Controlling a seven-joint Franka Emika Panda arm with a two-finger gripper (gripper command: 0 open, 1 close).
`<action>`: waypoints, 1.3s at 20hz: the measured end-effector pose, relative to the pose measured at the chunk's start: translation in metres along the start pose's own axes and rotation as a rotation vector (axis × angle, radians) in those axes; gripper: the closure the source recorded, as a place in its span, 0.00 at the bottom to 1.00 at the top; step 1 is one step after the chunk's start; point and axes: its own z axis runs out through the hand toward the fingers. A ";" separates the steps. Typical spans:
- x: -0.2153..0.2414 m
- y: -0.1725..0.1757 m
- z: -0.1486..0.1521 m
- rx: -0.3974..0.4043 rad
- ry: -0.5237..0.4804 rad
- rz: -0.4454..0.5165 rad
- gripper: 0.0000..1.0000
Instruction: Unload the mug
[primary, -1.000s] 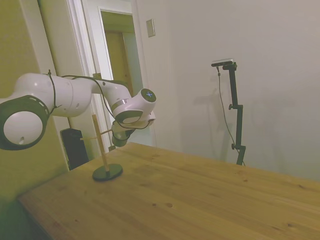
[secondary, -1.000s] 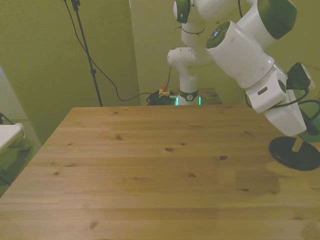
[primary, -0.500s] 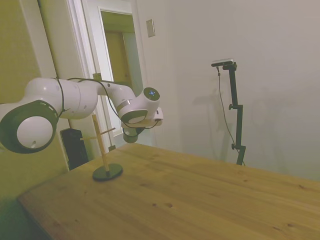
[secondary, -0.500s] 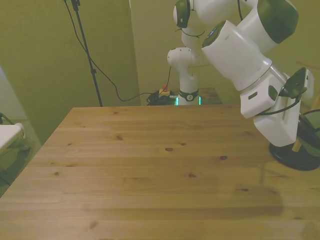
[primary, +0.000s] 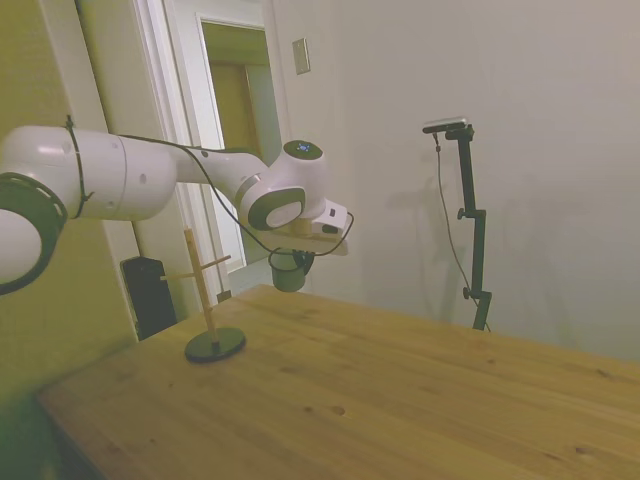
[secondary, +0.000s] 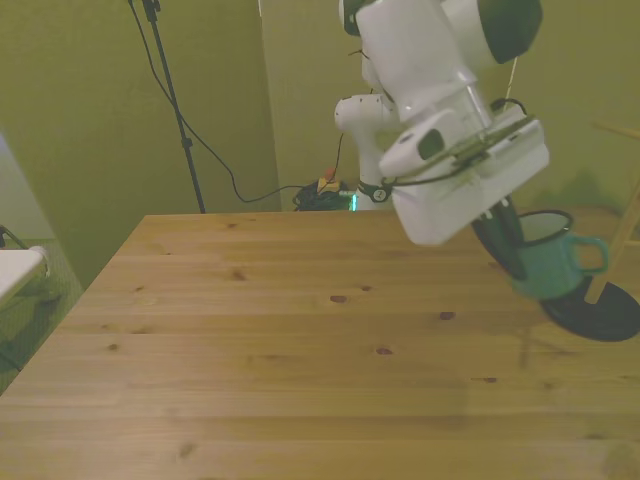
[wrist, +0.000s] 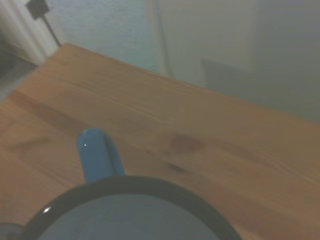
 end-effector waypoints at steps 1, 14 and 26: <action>-0.001 0.009 -0.005 -0.031 -0.004 0.041 1.00; -0.014 0.053 0.002 -0.425 -0.050 0.352 1.00; -0.012 0.058 0.073 -0.483 0.022 0.289 1.00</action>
